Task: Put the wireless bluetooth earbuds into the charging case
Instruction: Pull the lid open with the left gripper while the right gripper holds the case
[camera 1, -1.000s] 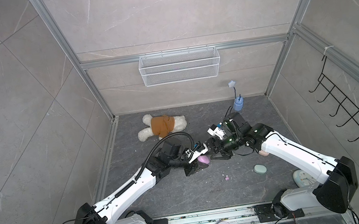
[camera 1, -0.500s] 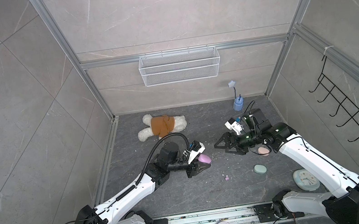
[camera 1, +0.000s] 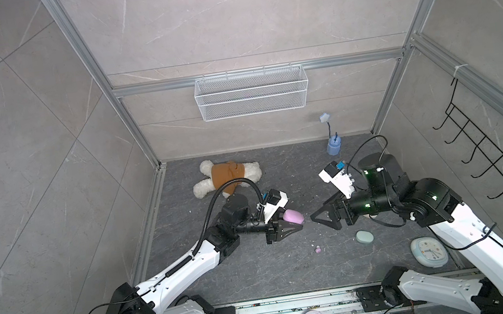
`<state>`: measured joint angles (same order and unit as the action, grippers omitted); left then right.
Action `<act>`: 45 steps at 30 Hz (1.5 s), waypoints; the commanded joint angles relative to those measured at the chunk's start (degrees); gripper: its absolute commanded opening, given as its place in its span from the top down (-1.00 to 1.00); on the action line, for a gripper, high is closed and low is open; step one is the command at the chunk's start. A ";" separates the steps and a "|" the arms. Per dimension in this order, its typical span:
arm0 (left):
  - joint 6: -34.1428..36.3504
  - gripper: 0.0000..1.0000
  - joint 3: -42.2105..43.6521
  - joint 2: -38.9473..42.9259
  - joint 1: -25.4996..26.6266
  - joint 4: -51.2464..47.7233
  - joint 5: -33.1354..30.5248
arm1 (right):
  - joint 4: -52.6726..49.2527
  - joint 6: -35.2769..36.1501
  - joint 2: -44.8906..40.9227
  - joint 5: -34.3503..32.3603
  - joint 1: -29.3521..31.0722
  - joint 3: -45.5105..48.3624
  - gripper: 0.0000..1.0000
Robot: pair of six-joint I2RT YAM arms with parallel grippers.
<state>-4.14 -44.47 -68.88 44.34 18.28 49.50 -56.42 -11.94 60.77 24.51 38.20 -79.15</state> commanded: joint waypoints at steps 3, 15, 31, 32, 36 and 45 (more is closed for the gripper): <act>-1.13 0.34 -2.80 0.26 0.43 2.32 3.74 | -1.54 3.10 2.29 -7.17 4.65 -2.77 -0.76; -0.25 0.35 -2.93 0.42 0.75 1.28 4.05 | -0.73 3.77 6.50 -9.92 9.08 -5.68 -0.76; 1.76 0.37 -3.06 1.64 1.50 -1.51 3.75 | -0.73 2.71 9.15 -17.12 10.81 -6.54 -0.75; 1.82 0.37 -3.00 1.73 1.66 -1.60 3.68 | -0.71 2.49 9.07 -17.88 10.79 -6.52 -0.76; 2.37 0.37 -2.90 2.34 1.90 -2.34 3.29 | -1.49 1.67 8.85 -21.51 10.75 -7.09 -0.77; 2.27 0.37 -2.64 3.29 2.41 -2.58 2.88 | -2.90 0.04 8.38 -26.98 10.69 -8.68 -0.80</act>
<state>-3.46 -45.08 -67.90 45.91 13.43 50.70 -57.67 -10.52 69.60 1.41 49.06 -86.70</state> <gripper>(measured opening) 0.419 0.899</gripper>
